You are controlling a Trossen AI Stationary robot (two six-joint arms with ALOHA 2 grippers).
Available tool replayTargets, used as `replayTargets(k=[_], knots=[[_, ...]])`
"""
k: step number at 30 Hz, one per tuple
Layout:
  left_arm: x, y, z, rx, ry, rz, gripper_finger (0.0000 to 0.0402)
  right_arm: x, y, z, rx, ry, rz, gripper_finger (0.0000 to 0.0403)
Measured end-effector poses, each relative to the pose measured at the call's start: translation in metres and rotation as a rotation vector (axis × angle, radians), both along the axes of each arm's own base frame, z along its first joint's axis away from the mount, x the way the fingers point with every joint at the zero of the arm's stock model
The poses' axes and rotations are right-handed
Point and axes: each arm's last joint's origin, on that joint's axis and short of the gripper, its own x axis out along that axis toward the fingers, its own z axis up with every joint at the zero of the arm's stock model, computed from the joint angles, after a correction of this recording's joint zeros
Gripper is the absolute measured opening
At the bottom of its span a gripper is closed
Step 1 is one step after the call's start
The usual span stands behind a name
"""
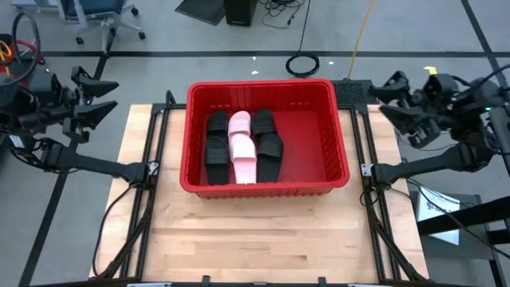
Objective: Pick and place slides into bin
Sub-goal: Return to Home Position
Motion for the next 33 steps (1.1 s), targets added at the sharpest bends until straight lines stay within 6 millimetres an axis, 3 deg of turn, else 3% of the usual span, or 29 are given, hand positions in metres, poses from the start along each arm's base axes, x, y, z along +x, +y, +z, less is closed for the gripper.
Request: replayTargets(k=[6, 12, 18, 25, 29, 33], knots=[[-0.007, 0.000, -0.009, -0.008, 0.000, 0.000, 0.0255, -0.024, 0.000, -0.004, -0.020, -0.001, -0.010, 0.0224], [-0.012, 0.001, -0.043, -0.057, 0.036, 0.051, 0.0255, -0.025, 0.000, -0.032, -0.014, 0.039, -0.009, 0.0224], [-0.002, 0.002, -0.090, -0.163, -0.040, 0.042, 0.0255, -0.018, 0.000, -0.079, 0.014, 0.038, 0.003, 0.0224], [0.018, 0.002, -0.143, -0.182, -0.160, 0.017, 0.0255, -0.008, 0.000, -0.142, 0.094, -0.138, 0.058, 0.0224], [0.022, 0.002, -0.166, -0.185, -0.195, 0.012, 0.0255, -0.009, 0.001, -0.176, 0.145, -0.273, 0.121, 0.0224], [0.014, 0.002, -0.180, -0.183, -0.253, 0.006, 0.0255, -0.018, 0.001, -0.202, 0.161, -0.406, 0.150, 0.0224]])
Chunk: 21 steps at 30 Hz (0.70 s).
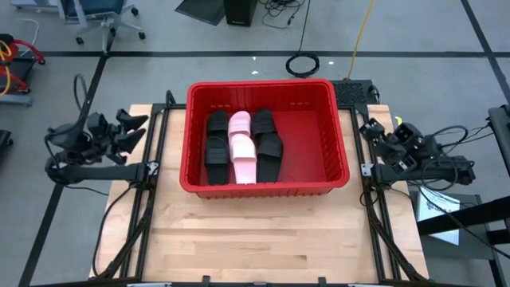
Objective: Pick and place slides into bin
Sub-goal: Return to Home Position
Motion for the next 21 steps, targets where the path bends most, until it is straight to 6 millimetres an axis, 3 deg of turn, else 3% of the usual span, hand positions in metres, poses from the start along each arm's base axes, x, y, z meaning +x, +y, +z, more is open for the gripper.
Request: replayTargets(k=[5, 10, 18, 21], knots=[[-0.018, 0.000, -0.011, 0.007, -0.065, -0.005, 0.0255, -0.016, 0.000, -0.026, -0.002, -0.131, 0.001, 0.0224], [-0.020, -0.002, -0.008, 0.049, -0.073, -0.039, 0.0255, -0.025, 0.000, -0.046, -0.004, -0.195, 0.000, 0.0224], [-0.012, -0.001, -0.016, 0.047, -0.052, -0.017, 0.0255, -0.020, 0.000, -0.077, -0.032, -0.177, -0.040, 0.0224], [-0.005, -0.002, -0.023, 0.038, -0.041, -0.039, 0.0255, -0.022, 0.000, -0.078, -0.028, -0.213, -0.043, 0.0224]])
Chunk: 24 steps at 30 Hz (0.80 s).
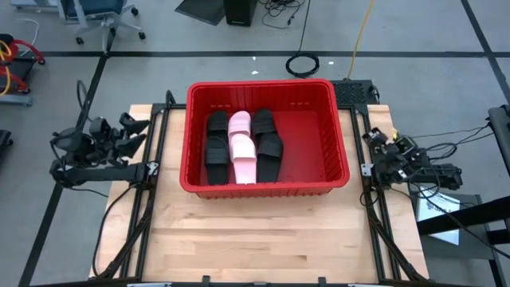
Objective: Pick and place slides into bin
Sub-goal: Return to Home Position
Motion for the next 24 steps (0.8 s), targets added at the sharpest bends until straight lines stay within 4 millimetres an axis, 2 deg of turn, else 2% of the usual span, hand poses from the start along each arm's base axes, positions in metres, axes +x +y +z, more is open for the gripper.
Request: replayTargets(k=[9, 17, 24], knots=[[0.024, -0.002, -0.019, 0.036, -0.099, -0.092, 0.0255, 0.002, 0.000, -0.002, -0.005, 0.022, -0.001, 0.0224], [0.050, -0.006, -0.058, 0.070, -0.212, -0.222, 0.0255, 0.005, 0.000, -0.004, 0.009, 0.067, 0.020, 0.0224], [0.059, -0.008, -0.090, 0.120, -0.342, -0.298, 0.0255, 0.008, 0.000, -0.006, 0.050, 0.104, 0.077, 0.0224]])
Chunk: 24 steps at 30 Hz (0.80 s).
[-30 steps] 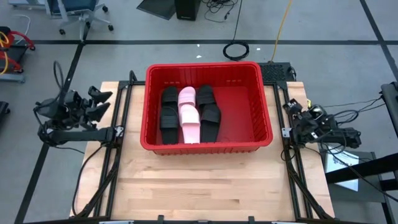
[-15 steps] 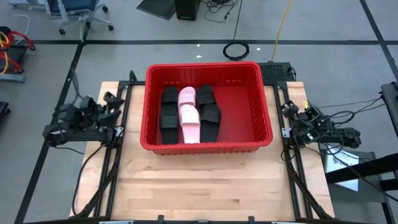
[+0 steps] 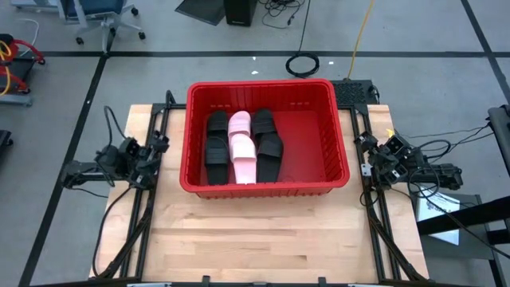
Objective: Pick and place slides into bin
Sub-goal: Return to Home Position
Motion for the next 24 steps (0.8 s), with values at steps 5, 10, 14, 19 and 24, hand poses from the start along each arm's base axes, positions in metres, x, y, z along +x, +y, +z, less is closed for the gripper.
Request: replayTargets(k=[5, 10, 14, 19, 24], knots=[[0.009, 0.001, -0.018, -0.021, 0.089, 0.006, 0.0255, 0.000, 0.000, 0.000, 0.007, 0.004, 0.008, 0.0224], [0.013, 0.002, -0.024, -0.081, 0.163, 0.029, 0.0255, 0.005, 0.000, -0.004, -0.021, 0.059, -0.028, 0.0224], [0.017, 0.002, -0.032, -0.094, 0.259, 0.029, 0.0255, 0.012, 0.000, -0.011, -0.037, 0.169, -0.044, 0.0224], [0.021, 0.003, -0.040, -0.147, 0.360, 0.000, 0.0255, 0.023, 0.000, -0.025, -0.049, 0.353, -0.051, 0.0224], [0.022, 0.003, -0.041, -0.180, 0.368, -0.019, 0.0255, 0.027, 0.000, -0.033, -0.071, 0.436, -0.066, 0.0224]])
